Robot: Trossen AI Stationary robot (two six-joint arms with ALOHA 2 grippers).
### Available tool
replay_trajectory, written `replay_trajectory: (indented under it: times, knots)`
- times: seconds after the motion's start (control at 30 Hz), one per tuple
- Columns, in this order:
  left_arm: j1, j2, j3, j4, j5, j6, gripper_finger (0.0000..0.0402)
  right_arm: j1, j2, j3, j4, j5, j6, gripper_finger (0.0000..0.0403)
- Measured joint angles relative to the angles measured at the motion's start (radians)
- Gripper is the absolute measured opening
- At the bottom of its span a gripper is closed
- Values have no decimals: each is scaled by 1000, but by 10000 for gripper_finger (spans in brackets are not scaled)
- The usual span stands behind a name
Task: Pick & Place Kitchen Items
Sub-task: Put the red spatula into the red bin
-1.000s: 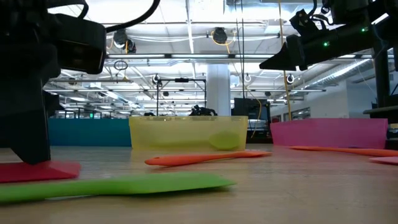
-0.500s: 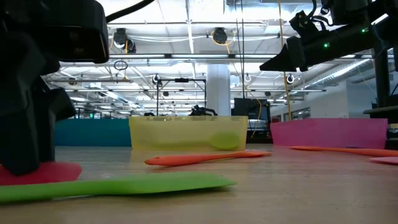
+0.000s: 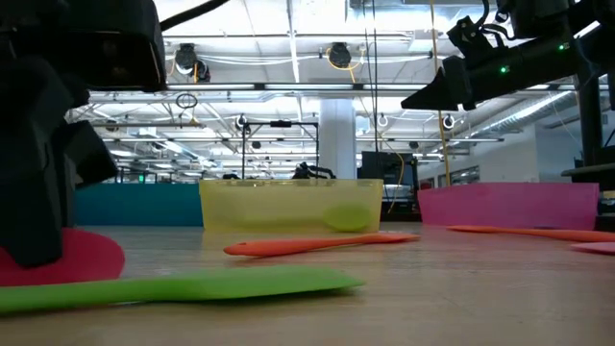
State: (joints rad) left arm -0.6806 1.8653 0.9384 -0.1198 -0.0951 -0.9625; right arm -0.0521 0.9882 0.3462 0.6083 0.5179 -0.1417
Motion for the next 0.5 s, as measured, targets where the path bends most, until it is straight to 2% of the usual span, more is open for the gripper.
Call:
replay_trajectory:
  times: [0.13,0.33,0.5]
  knots:
    - [7,-48,-1,0,-44,58,15,0,0,0,0,0,0,91]
    - [80,-153,-4,-85,-113,143,10,1,0,0,-3,0,42,91]
    - [154,-229,-2,-88,-163,331,13,1,6,0,-28,-31,109,91]
